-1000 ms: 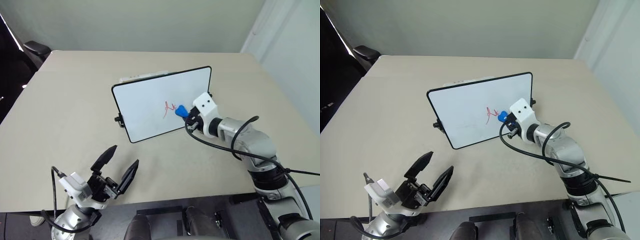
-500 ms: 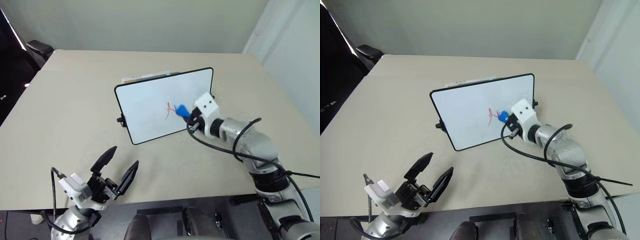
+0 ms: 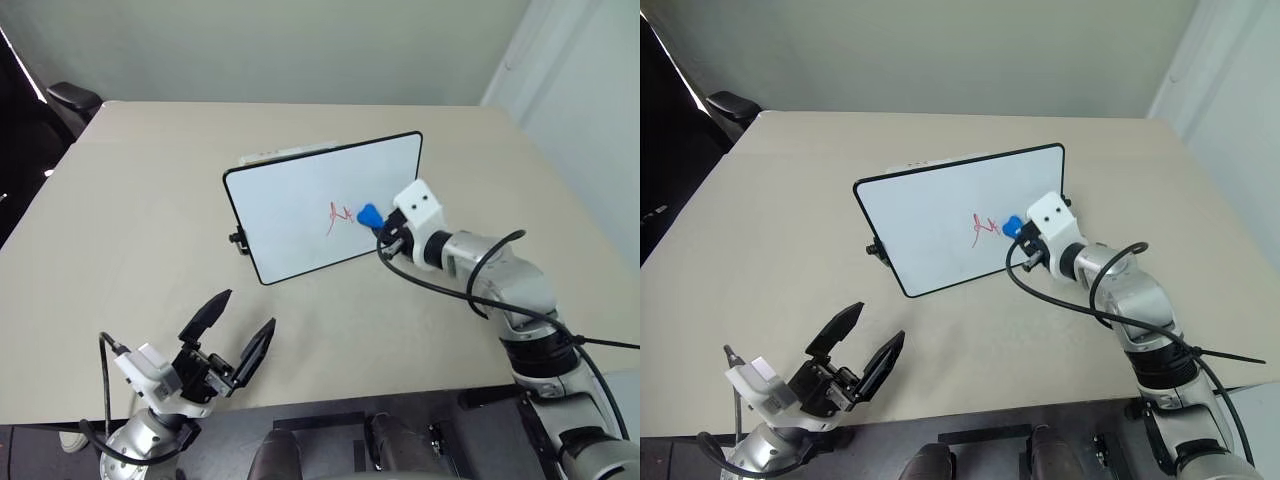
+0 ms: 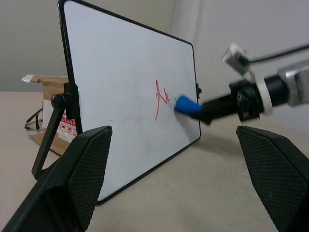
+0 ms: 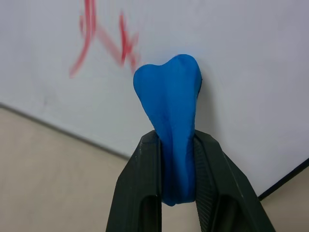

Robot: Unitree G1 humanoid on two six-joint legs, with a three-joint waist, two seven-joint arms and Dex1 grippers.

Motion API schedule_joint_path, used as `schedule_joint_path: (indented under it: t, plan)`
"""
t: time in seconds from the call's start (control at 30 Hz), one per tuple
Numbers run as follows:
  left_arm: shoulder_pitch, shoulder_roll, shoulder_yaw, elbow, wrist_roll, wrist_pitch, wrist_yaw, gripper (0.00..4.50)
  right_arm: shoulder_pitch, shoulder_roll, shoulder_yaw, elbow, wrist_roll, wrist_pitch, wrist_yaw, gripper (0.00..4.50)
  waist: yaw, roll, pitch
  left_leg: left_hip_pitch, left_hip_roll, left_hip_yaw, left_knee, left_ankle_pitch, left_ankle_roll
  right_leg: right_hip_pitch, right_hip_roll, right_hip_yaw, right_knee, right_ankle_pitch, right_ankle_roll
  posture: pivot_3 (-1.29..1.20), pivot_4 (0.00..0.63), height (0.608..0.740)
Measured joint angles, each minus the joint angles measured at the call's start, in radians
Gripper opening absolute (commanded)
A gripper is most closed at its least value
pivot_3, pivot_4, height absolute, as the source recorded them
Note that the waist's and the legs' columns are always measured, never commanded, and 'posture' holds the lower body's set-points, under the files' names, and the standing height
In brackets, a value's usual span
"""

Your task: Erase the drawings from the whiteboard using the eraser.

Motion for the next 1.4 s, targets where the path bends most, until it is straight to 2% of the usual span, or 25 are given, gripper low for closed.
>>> schedule_joint_path:
  t: [0.3,0.63,1.2,1.4]
  plan:
    - [-0.003,-0.003,-0.001,0.000,0.001,0.005,0.000,4.50,-0.005,-0.004,0.001,-0.020,-0.005,0.012,0.000,0.49,0.000,0.000,0.000,0.000,0.000,0.000,0.000,0.000,0.000,0.000,0.000,0.000,0.000,0.000,0.000,0.00,0.150,0.740]
    - [-0.002,-0.004,-0.002,-0.017,-0.001,0.012,0.002,4.50,0.074,-0.016,0.062,-0.032,-0.021,0.033,0.010,0.49,0.000,0.000,0.000,0.000,0.000,0.000,0.000,0.000,0.000,0.000,0.000,0.000,0.000,0.000,0.000,0.00,0.150,0.740]
    - [0.008,-0.004,-0.002,-0.036,-0.019,0.022,0.001,4.50,-0.087,0.021,0.058,-0.061,-0.014,0.032,0.030,0.49,0.000,0.000,0.000,-0.001,0.000,0.000,0.000,0.000,0.000,-0.001,0.000,0.000,0.000,0.000,0.000,0.00,0.150,0.740]
    - [0.011,-0.003,-0.002,-0.037,-0.021,0.022,0.000,4.50,-0.070,0.019,0.059,-0.062,-0.015,0.011,0.031,0.49,0.002,0.000,0.000,-0.002,0.000,0.000,0.000,0.000,-0.001,-0.001,-0.001,0.000,0.000,0.000,0.000,0.00,0.150,0.740]
